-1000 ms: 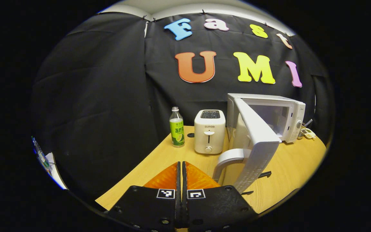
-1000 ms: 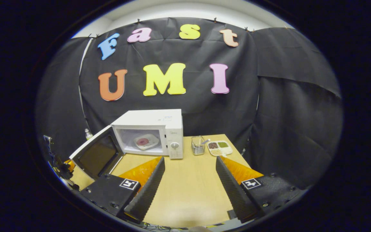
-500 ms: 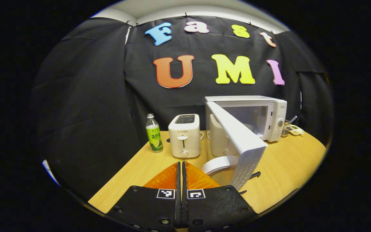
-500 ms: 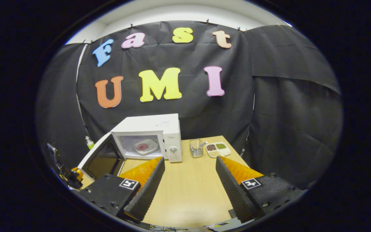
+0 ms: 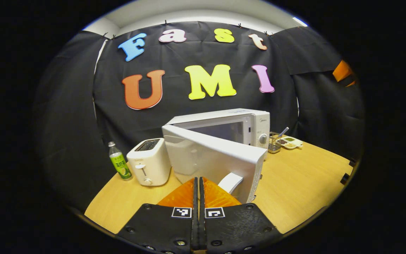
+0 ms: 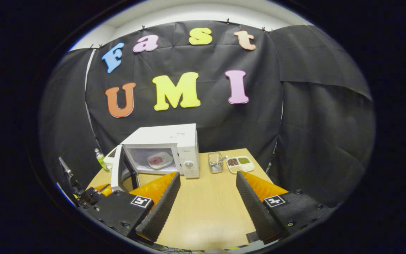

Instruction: Open the microwave oven with the left hand, put the food in, and close the microwave oven.

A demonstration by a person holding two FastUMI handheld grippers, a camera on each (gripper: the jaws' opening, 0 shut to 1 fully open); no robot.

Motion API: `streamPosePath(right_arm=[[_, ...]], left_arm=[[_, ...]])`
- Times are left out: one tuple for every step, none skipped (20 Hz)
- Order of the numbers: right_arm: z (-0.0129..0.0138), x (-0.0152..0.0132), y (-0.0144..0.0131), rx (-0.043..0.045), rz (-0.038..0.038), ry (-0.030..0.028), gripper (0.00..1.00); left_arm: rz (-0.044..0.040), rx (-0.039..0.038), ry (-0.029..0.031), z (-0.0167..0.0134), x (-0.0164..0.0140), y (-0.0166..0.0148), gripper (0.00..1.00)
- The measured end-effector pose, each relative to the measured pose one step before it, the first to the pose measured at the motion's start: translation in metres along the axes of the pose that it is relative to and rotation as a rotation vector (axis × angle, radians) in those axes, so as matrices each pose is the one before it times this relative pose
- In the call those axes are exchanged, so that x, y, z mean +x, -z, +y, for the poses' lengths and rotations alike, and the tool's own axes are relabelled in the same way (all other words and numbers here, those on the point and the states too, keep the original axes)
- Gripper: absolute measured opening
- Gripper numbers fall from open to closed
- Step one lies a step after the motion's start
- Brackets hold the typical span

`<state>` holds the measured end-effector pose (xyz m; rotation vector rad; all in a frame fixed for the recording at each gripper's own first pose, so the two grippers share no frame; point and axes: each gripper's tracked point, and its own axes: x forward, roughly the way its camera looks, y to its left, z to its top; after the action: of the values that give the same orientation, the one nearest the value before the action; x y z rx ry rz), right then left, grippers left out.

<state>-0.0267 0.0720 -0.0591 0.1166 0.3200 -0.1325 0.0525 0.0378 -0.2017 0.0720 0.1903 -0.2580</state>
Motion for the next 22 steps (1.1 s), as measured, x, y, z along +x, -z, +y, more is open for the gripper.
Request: streamPosePath(right_arm=[[-0.00553, 0.00441, -0.00270, 0.00487, 0.00202, 0.00083, 1.00], [-0.00552, 0.00445, -0.00172, 0.00523, -0.00125, -0.00008, 0.92], [-0.00602, 0.00427, -0.00273, 0.00035, 0.00066, 0.00149, 0.92], [-0.00504, 0.00530, -0.00115, -0.00408, 0.00289, 0.00172, 0.92], [-0.00540, 0.00548, -0.00108, -0.00477, 0.00571, 0.00113, 0.92], [-0.00541, 0.00398, -0.00038, -0.00300, 0.00615, 0.00069, 1.00], [-0.00392, 0.00545, -0.00303, 0.00096, 0.00226, -0.00070, 1.00], [-0.00523, 0.00574, -0.00091, 0.00137, 0.00411, 0.00001, 0.92], [-0.00427, 0.00527, -0.00200, -0.00048, 0.00514, -0.00023, 0.92], [-0.00540, 0.00635, 0.00104, -0.00107, 0.00894, 0.00181, 0.92], [-0.00460, 0.00632, -0.00049, 0.00551, 0.01072, -0.00416, 1.00], [-0.00162, 0.00541, -0.00094, 0.00539, 0.00843, -0.00662, 1.00], [-0.00451, 0.00581, -0.00001, 0.00027, 0.01106, -0.00168, 0.92], [-0.00420, 0.00663, -0.00104, 0.00019, 0.00257, -0.00177, 1.00], [-0.00422, 0.00477, -0.00241, 0.00005, 0.00201, 0.00083, 1.00], [-0.00365, 0.00400, -0.00066, -0.00109, 0.00407, -0.00146, 1.00], [-0.00381, 0.00420, -0.00091, -0.00112, 0.00331, -0.00387, 1.00], [-0.00466, 0.00435, 0.00089, -0.00463, 0.00834, -0.00149, 1.00], [-0.00468, 0.00489, -0.00113, -0.00524, 0.00491, -0.00146, 1.00], [-0.00472, 0.00518, -0.00163, -0.00379, 0.00472, -0.00123, 1.00], [-0.00405, 0.00412, -0.00190, 0.00044, 0.00445, -0.00367, 1.00], [-0.00481, 0.00360, -0.00211, 0.00373, -0.00089, -0.00015, 1.00]], left_arm=[[-0.00369, 0.00891, 0.01513, -0.01175, 0.00912, -0.00375, 0.00], [-0.00062, 0.00122, 0.01431, -0.01149, 0.00953, -0.00332, 0.00], [-0.00542, -0.00349, 0.01320, -0.00984, 0.00960, -0.00371, 0.00], [-0.00199, -0.00649, 0.01404, -0.00936, 0.01035, -0.00346, 0.00], [-0.00058, -0.00328, 0.00905, -0.00893, 0.01126, -0.00266, 0.00], [-0.00173, -0.00202, 0.00742, -0.00794, 0.01022, -0.00451, 0.00], [-0.00196, -0.00245, 0.00569, -0.00652, 0.01286, -0.00307, 0.00], [0.00365, -0.00368, 0.00332, -0.00570, 0.01146, -0.00154, 0.00], [0.00954, -0.00226, 0.00020, -0.00521, 0.01089, 0.00046, 0.00], [-0.00080, -0.01278, -0.00199, -0.00332, 0.01025, -0.00141, 0.00], [0.00033, -0.01648, -0.00010, -0.00631, 0.01381, -0.00323, 0.00], [0.00064, -0.00007, -0.00470, -0.00237, 0.01039, -0.00219, 0.00], [0.00027, 0.00365, -0.00351, -0.00238, 0.01071, -0.00174, 0.00], [0.00098, 0.00223, -0.00171, -0.00240, 0.00983, -0.00110, 0.00], [0.00057, 0.00191, -0.00237, -0.00126, 0.00958, -0.00134, 0.00], [0.00267, 0.00377, 0.00021, -0.00306, 0.00989, -0.00119, 0.00], [0.00192, 0.00478, -0.00382, -0.00117, 0.00922, -0.00084, 0.00], [0.00015, 0.00261, -0.00296, -0.00062, 0.00777, -0.00146, 0.00], [-0.00049, 0.00069, -0.00221, -0.00195, 0.00784, -0.00154, 0.00], [-0.00088, 0.00295, -0.00875, -0.00042, 0.00746, -0.00115, 0.00], [0.00188, -0.00083, -0.00718, -0.00011, 0.00735, -0.00094, 0.00], [0.00235, -0.00624, -0.00590, -0.00044, 0.00515, -0.00070, 0.00]])
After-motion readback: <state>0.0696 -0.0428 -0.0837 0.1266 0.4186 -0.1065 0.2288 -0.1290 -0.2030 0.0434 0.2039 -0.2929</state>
